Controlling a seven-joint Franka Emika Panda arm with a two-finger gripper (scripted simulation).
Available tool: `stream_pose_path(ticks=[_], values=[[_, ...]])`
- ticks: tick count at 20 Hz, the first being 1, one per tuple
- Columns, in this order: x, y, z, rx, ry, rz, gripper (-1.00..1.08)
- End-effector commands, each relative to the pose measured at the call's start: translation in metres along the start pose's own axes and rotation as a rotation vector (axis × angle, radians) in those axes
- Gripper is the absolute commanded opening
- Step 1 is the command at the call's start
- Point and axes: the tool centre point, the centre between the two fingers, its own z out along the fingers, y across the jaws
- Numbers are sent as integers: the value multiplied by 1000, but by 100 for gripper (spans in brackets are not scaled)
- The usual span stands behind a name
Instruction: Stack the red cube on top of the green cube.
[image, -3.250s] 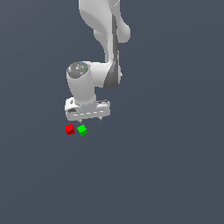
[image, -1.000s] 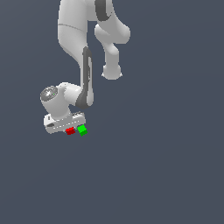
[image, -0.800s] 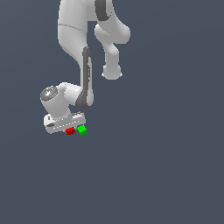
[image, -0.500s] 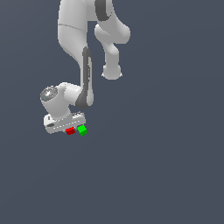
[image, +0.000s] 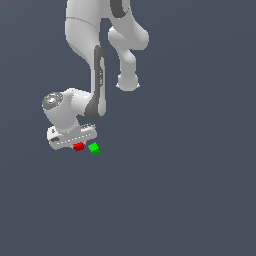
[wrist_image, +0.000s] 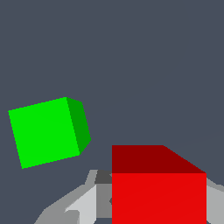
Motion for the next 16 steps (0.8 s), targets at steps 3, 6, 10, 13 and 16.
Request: stream_pose_path(ticks=[3, 6, 10, 13, 16], values=[[0, 0, -33, -1, 1, 0, -100], [0, 0, -51, -1, 1, 0, -100], [0, 0, -67, -1, 1, 0, -100], [1, 1, -72, -1, 1, 0, -100], [1, 1, -71, -2, 2, 0, -100]])
